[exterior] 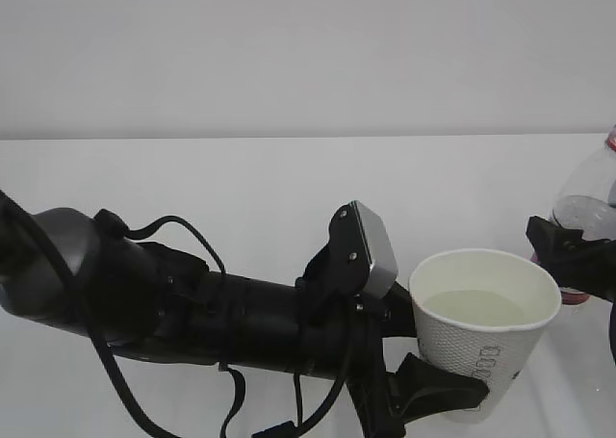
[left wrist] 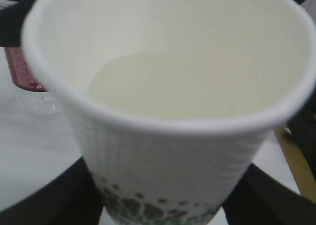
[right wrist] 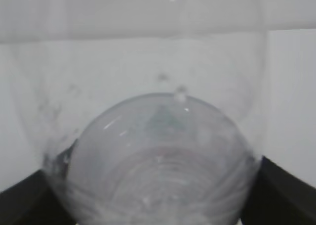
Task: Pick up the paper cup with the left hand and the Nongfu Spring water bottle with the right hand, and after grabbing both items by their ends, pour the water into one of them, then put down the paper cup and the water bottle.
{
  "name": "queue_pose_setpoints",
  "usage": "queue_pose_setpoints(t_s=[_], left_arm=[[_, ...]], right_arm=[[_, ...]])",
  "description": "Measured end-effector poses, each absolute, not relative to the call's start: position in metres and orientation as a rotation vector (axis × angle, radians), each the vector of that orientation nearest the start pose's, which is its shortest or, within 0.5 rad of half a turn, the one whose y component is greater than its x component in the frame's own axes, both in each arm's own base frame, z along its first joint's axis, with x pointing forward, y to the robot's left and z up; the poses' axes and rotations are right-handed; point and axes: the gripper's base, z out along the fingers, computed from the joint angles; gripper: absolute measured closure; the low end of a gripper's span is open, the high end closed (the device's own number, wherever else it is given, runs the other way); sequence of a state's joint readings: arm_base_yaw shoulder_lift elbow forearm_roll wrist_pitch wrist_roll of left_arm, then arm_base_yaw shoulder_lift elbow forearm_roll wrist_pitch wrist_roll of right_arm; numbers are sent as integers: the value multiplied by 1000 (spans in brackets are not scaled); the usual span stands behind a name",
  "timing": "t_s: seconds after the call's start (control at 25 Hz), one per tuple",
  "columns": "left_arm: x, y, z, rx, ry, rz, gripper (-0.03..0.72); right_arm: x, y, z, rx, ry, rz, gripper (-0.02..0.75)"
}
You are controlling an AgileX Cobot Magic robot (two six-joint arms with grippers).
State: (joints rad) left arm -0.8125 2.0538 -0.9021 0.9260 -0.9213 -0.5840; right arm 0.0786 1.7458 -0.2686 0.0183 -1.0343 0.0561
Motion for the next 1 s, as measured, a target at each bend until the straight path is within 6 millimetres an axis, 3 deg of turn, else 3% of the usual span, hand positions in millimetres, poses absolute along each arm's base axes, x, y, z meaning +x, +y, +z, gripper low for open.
queue_pose_setpoints(t_s=[0.72,1.0], left_arm=[[213,-309,119,1300,1581,-1137,196],[213,-309,119,1300,1581,-1137,196]], right_arm=[[194,14,106,35,1994,101,94],[183,13,115,44,1964,109,94]])
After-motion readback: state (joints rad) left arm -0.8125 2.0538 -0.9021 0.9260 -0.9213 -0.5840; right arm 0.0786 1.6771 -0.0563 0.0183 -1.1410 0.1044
